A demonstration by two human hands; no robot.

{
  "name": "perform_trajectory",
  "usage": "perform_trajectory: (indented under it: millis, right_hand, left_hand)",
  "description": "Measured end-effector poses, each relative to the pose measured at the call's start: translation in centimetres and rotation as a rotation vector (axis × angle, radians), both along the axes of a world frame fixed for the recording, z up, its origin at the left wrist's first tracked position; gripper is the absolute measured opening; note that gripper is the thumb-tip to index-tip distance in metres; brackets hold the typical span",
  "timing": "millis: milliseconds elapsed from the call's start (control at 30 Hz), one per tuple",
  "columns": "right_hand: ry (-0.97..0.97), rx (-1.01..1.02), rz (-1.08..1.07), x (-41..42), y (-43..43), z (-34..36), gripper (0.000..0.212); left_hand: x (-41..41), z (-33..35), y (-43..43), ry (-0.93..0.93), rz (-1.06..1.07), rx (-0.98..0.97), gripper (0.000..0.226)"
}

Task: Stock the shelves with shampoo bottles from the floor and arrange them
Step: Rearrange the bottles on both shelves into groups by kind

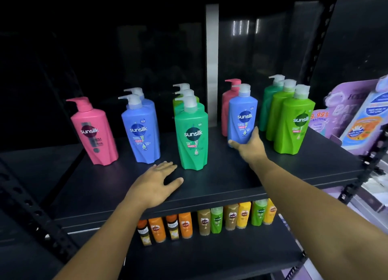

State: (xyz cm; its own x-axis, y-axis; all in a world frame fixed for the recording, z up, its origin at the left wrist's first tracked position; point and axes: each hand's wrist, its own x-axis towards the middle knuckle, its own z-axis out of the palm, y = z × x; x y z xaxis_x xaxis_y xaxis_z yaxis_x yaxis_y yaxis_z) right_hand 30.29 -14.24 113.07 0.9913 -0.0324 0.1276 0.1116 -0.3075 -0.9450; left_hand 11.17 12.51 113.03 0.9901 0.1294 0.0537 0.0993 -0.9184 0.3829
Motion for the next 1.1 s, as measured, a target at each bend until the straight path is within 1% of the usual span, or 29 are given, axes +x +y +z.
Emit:
perform_trajectory:
  millis: [100, 167, 233, 267, 400, 533, 700, 1000, 1100]
  right_hand:
    - [-0.080, 0.022, -0.062, 0.6, 0.1, -0.3, 0.076]
    - [-0.114, 0.053, -0.098, 0.6, 0.2, -0.4, 0.077]
    - [-0.147, 0.058, -0.121, 0.8, 0.2, -0.8, 0.089]
    - [-0.154, 0.051, -0.118, 0.9, 0.2, -0.9, 0.091]
    - [-0.165, 0.025, -0.070, 0.7, 0.3, -0.9, 0.079]
    - [-0.152, 0.011, -0.082, 0.0, 0.1, -0.9, 0.074]
    - [-0.145, -0.032, -0.025, -3.6, -0.5, -0.1, 0.068]
    - [-0.102, -0.055, 0.136, -13.0, -1.3, 0.2, 0.066]
    - [-0.095, -0.065, 0.188, -15.3, -0.5, 0.1, 0.065]
  left_hand:
    - [0.2, -0.2, 0.3, -0.007, -0.003, -0.003, 0.068]
    - [0.4, -0.4, 0.7, -0.010, -0.007, -0.014, 0.069]
    - [0.5, -0.5, 0.8, -0.014, -0.014, -0.013, 0.069]
    - [0.5, -0.6, 0.8, -0.015, -0.015, -0.013, 0.069]
    - [0.6, -0.5, 0.8, -0.012, -0.008, -0.018, 0.069]
    - [0.6, -0.5, 0.9, -0.024, -0.014, -0.028, 0.067]
    - [0.7, -0.7, 1.1, -0.029, -0.017, -0.038, 0.069]
    - [0.5, -0.5, 0.9, -0.031, -0.044, -0.026, 0.068]
    - [0.6, -0.8, 1.3, -0.044, -0.037, -0.069, 0.062]
